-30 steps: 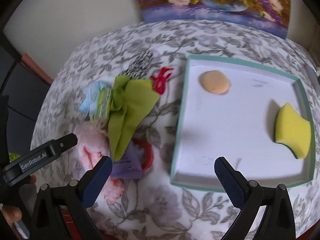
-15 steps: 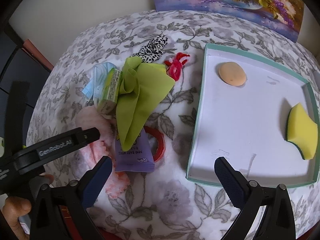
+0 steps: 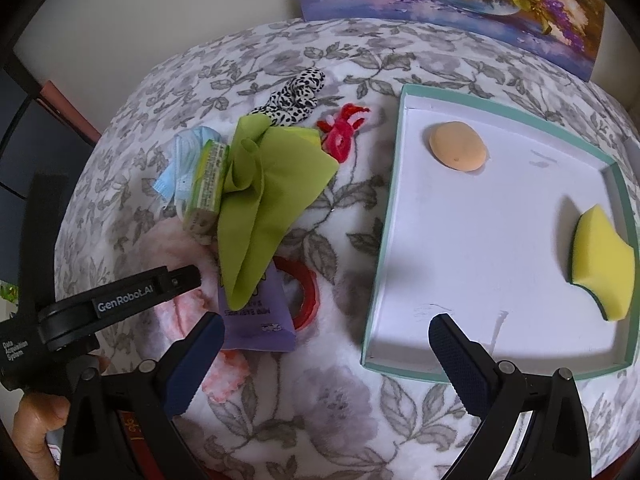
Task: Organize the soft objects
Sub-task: 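Grasp the green cloth with the right tool while the left tool lifts the pink towel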
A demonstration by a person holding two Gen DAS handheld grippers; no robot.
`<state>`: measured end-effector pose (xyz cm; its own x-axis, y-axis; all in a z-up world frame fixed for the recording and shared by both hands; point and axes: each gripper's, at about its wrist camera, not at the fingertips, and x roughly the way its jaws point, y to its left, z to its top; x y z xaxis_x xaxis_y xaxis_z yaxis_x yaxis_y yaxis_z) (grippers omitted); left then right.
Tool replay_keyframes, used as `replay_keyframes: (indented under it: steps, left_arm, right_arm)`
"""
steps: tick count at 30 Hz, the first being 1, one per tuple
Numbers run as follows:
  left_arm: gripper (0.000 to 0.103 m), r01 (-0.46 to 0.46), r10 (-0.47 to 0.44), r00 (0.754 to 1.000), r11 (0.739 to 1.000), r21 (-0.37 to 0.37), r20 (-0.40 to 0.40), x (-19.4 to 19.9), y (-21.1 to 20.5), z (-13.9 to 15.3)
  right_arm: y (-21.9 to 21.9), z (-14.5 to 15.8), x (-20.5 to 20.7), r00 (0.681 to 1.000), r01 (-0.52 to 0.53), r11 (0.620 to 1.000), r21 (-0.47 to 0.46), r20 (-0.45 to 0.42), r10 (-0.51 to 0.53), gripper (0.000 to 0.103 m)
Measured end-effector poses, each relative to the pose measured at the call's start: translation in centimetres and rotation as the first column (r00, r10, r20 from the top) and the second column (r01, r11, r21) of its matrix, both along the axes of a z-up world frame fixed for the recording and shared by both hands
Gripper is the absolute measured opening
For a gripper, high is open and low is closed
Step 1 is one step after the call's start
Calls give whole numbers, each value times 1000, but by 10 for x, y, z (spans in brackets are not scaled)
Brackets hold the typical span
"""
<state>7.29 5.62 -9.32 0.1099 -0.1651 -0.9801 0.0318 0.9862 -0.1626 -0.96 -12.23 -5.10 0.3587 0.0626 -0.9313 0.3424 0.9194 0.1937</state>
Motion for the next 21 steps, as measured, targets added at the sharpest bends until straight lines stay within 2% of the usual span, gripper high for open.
replay_keyframes:
  steps: [1, 6, 13, 21]
  left_arm:
    - [56, 3, -3, 1000, 1000, -5, 1, 0, 0, 0]
    - [50, 3, -3, 1000, 999, -36, 0, 2, -4, 0]
    - [30, 10, -10, 1000, 997, -76, 1, 0, -3, 3]
    - [22, 6, -3, 1000, 994, -106, 28, 3, 1, 13]
  right_arm:
    - [-1, 0, 0, 1000, 2, 1000, 1, 0, -2, 103]
    - [-1, -1, 1, 1000, 7, 1000, -3, -5, -7, 103]
    - [0, -1, 2, 1000, 0, 1000, -2, 2, 0, 103]
    - [-6, 2, 7, 999, 18, 1000, 25, 45, -19, 103]
